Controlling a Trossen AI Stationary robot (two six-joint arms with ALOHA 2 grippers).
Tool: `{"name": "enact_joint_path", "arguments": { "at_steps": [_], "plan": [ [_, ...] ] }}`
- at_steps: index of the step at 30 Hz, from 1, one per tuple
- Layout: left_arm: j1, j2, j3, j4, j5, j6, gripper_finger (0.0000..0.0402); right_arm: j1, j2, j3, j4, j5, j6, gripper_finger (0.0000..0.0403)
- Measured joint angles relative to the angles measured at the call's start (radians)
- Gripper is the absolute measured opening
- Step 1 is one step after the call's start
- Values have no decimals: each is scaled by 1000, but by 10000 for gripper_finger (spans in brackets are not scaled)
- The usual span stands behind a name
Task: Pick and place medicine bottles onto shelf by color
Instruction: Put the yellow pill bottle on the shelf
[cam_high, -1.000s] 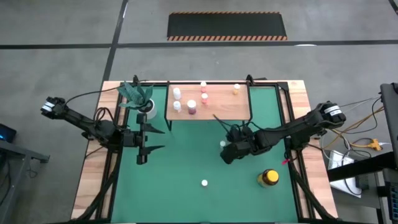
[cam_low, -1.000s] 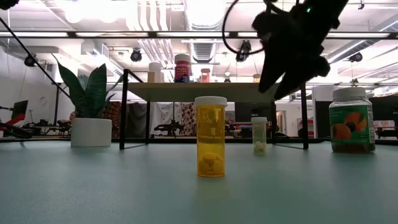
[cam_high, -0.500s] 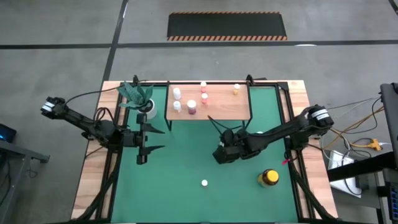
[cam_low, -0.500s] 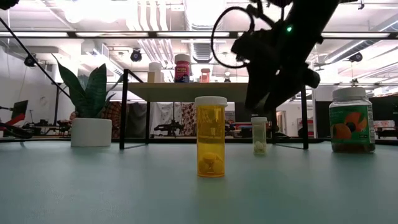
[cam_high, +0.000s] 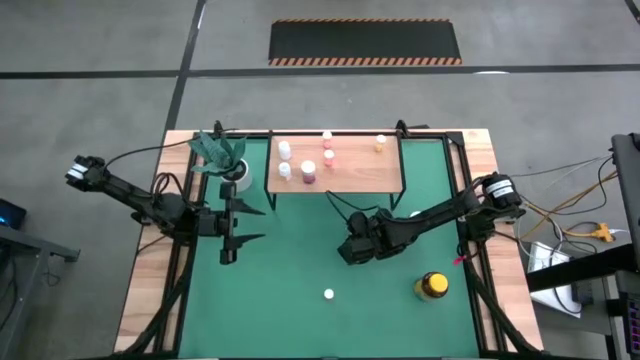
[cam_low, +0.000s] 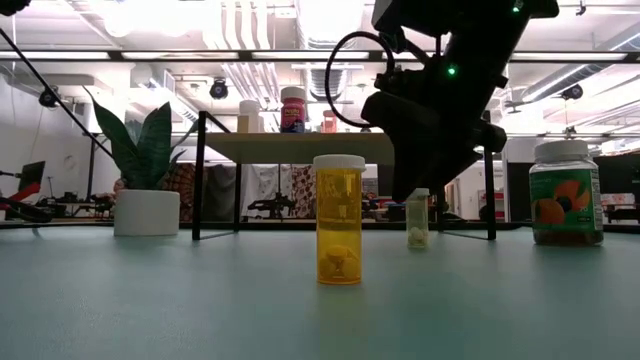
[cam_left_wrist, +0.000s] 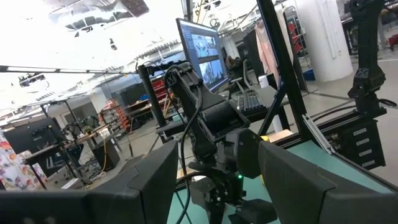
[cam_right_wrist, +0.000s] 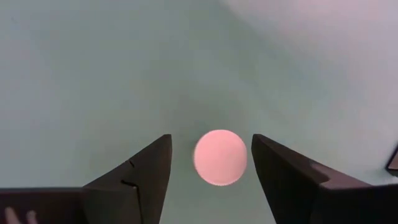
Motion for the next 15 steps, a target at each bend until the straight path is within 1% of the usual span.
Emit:
{"name": "enact_joint_path", "arguments": {
  "at_steps": [4, 12, 15],
  "plan": [
    [0, 0, 0, 0, 0, 0, 206, 0, 0, -1, -1, 0, -2, 187],
    [0, 0, 0, 0, 0, 0, 206, 0, -1, -1, 0, -1, -19, 123],
    [0, 0, 0, 0, 0, 0, 206, 0, -4, -1, -1, -9, -39, 110]
  ]
}}
